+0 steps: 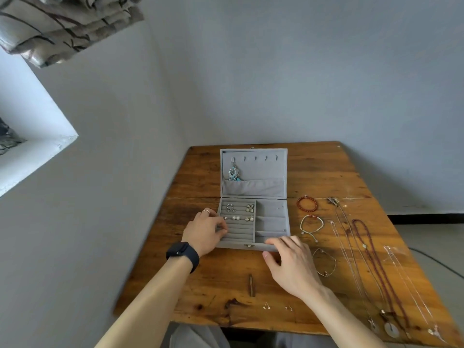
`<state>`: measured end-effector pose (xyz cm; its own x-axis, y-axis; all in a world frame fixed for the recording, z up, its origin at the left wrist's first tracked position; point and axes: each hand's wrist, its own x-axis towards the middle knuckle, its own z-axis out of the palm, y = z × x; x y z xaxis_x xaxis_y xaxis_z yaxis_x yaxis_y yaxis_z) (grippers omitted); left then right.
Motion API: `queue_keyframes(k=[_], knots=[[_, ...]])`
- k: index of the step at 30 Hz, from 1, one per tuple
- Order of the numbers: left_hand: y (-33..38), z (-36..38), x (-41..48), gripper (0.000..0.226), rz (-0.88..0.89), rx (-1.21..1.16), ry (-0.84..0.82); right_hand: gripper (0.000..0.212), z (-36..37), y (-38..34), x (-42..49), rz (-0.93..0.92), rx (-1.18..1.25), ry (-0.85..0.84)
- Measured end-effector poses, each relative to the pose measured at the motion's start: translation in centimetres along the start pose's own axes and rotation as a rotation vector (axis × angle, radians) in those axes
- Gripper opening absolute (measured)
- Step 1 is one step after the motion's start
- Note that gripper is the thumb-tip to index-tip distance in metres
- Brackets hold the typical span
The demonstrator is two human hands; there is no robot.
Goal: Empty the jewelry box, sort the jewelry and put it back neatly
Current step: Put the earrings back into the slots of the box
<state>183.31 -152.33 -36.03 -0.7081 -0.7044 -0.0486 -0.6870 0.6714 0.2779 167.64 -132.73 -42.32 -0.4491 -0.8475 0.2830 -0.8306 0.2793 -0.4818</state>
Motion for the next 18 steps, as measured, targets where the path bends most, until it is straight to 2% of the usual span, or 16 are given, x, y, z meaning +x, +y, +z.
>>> queue_keyframes(k=[8, 13, 18], knots=[[0.4, 1.1, -0.5, 0.007, -0.017, 0.002, 0.163, 0.033, 0.1, 0.1, -0.1, -0.009, -0.014, -0.004], [0.1, 1.8, -1.3, 0.02, 0.122, 0.189, 0.267, 0.034, 0.2, 0.0, -0.3, -0.024, -0.023, 0.015], [-0.7, 1.7, -3.0, 0.03, 0.173, 0.196, 0.264, 0.034, 0.2, -0.2, -0.4, -0.023, -0.024, 0.038]])
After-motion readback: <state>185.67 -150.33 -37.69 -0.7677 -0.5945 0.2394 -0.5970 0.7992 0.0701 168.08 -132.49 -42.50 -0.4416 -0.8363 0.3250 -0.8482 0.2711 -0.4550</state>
